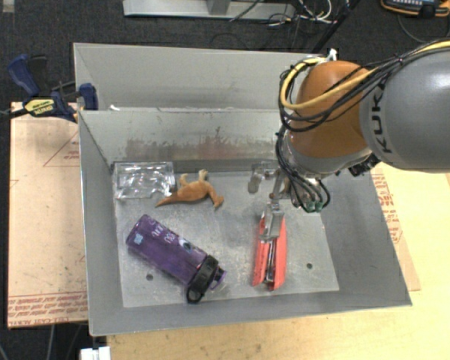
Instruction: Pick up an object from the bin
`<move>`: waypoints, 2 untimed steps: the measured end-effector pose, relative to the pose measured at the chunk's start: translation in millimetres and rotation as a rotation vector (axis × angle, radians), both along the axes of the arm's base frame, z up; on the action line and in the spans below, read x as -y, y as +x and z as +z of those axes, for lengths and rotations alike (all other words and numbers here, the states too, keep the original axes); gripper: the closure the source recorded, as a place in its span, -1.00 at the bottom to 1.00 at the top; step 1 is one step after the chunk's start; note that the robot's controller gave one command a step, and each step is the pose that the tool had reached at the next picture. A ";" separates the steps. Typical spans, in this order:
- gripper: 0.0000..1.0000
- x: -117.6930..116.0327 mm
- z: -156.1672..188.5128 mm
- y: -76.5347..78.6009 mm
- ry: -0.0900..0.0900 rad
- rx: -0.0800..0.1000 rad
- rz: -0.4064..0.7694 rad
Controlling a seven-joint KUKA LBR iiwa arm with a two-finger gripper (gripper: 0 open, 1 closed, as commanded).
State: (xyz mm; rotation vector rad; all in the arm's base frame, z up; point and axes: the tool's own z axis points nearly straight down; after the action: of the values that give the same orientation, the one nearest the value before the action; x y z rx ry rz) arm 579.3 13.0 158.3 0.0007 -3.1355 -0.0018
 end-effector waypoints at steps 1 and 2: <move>-1.00 0.1 4.7 1.7 0.000 0.007 0.000; -1.00 18.1 -29.2 -25.9 0.002 0.015 0.166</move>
Offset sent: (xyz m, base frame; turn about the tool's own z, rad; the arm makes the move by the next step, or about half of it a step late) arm -0.0741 -0.0550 -0.0883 -0.4013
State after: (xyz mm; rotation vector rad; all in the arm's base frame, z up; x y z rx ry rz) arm 553.3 -5.2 129.0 0.2625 -3.1392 -0.0038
